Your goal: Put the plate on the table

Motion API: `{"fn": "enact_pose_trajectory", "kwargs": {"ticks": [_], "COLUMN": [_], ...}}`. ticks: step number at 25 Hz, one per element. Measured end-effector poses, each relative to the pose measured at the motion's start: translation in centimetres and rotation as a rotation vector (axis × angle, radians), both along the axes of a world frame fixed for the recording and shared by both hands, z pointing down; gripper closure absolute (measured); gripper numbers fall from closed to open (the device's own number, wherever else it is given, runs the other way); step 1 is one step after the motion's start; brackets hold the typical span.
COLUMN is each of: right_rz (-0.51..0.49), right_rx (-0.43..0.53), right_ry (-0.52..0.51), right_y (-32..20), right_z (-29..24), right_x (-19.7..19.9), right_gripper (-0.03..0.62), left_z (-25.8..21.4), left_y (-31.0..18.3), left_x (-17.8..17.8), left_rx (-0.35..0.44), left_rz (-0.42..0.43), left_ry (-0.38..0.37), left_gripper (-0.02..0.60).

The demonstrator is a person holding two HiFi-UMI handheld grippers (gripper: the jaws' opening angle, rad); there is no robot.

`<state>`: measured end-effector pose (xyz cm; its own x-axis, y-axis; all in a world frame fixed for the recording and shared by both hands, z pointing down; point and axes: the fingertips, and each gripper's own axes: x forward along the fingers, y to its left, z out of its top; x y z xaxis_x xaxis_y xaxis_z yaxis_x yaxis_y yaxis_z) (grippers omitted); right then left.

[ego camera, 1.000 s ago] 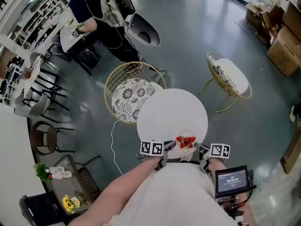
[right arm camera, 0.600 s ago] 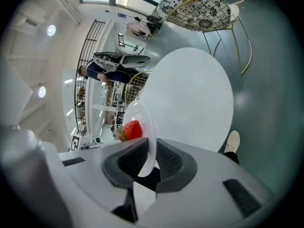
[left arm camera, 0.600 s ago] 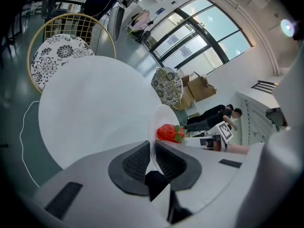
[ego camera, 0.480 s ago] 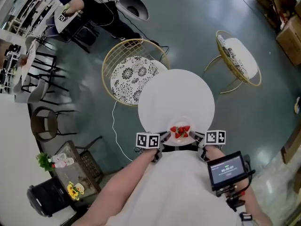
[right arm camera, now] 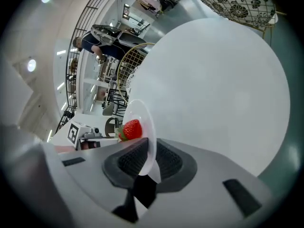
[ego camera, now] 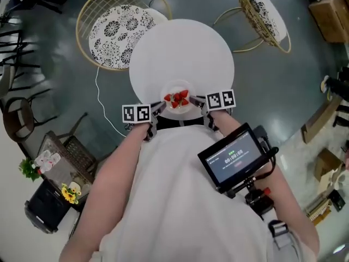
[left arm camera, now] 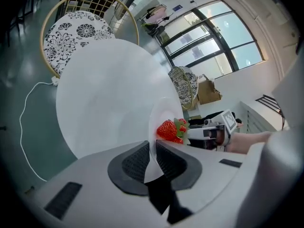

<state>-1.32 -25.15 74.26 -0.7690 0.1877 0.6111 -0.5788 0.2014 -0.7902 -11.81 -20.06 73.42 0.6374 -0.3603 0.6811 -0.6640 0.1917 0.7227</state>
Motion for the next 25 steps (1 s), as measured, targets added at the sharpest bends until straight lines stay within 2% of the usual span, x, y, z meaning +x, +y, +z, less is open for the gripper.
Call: {"fn": "enact_pose_trajectory", "kwargs": {"ticks": [6,10,17,21,25], "right_rz": [-0.051,-0.044,0.003,0.039,0.067], "right_rx": [-0.034,-0.037,0.050,0.082,0.110], "right_ry": [0.015,0.011,0.018,0.039,0.053], "right_y": [2.3,2.7,0.0,-4.4,-6.8], "right_z": [1.6,1.9,0.0,2.7,3.6], "right_x": [-0.3,0.0,1.2,-0.6,-1.3], "right_gripper": [0.563,0.563,0.563,0.560,0.556], "left_z": [1.5,1.8,0.2,3.1,3.9], "left_y": [2.8,3.1,0.1,-4.7,-7.1], "left_x": [0.3,0.4,1.4,-0.6,-1.5], "left_rx": [-0.042,-0.055,-0.024,-0.026,-0.053], "left_rz": [0.009,-0.008,0.022,0.031,0.018], "left_ry": [0.035,0.042,-0.010,-0.042,-0.060], "left_gripper": [0.557,0.557,0.557,0.557,0.557]}}
